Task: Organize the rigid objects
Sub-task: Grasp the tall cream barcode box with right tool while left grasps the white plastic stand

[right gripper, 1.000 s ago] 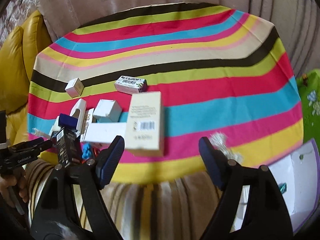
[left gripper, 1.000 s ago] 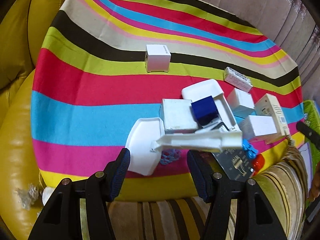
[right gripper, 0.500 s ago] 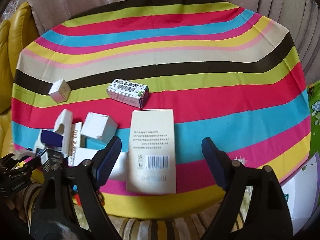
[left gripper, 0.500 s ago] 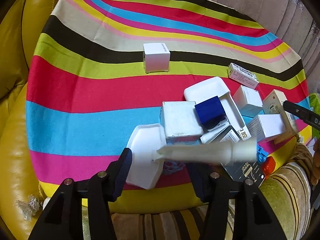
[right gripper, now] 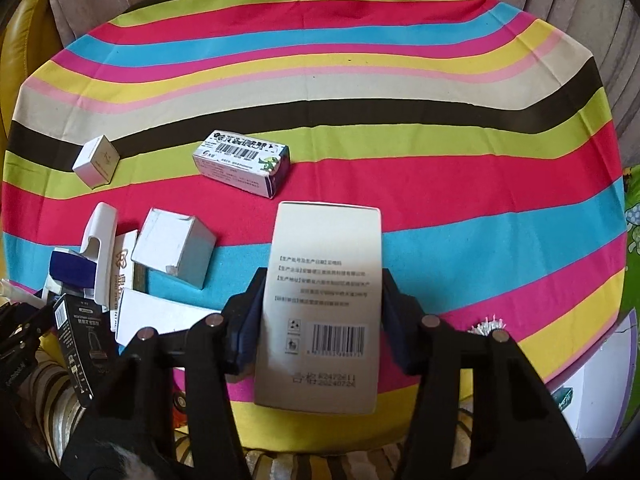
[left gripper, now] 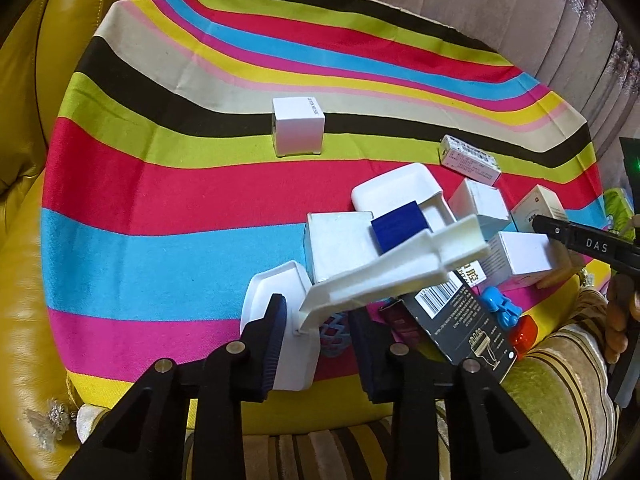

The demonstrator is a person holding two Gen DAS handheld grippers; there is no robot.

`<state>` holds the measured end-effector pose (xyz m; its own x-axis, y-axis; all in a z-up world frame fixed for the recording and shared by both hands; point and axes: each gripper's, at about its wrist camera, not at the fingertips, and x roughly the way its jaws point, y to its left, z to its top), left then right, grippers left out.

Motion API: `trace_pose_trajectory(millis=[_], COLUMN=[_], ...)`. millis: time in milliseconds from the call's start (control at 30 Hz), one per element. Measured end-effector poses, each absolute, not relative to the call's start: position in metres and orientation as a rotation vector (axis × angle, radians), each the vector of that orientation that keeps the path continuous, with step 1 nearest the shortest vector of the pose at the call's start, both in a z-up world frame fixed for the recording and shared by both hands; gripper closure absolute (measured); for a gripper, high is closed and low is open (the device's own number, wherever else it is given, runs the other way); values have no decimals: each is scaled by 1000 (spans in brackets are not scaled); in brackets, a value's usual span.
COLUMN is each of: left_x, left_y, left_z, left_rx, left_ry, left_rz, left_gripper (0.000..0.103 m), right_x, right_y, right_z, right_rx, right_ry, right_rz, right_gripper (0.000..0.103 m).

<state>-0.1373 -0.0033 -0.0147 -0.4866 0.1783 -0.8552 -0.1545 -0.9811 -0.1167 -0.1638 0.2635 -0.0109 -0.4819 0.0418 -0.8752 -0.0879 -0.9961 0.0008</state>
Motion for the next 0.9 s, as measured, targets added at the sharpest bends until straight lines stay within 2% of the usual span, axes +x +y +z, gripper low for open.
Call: trace_pose_trajectory(millis=[367,667,900], left_x=[-128,-99,-70], left_y=[-24,-50,-43], left_z=[-7,12,25], left_rx=[-1439,-1302,-1198], left_ry=[-175,-365,-417], left_rz=[2607,2701,2712], left_gripper=[73,73,73], right_x=[-146,-113,-79], right_y=[273,280,281], right_z=[6,26,34], right_rx=[-1427,-1313,-1263], right_ry=[138,114,65], right_rz=[2697,2732,2761], right_gripper=[47,47,47])
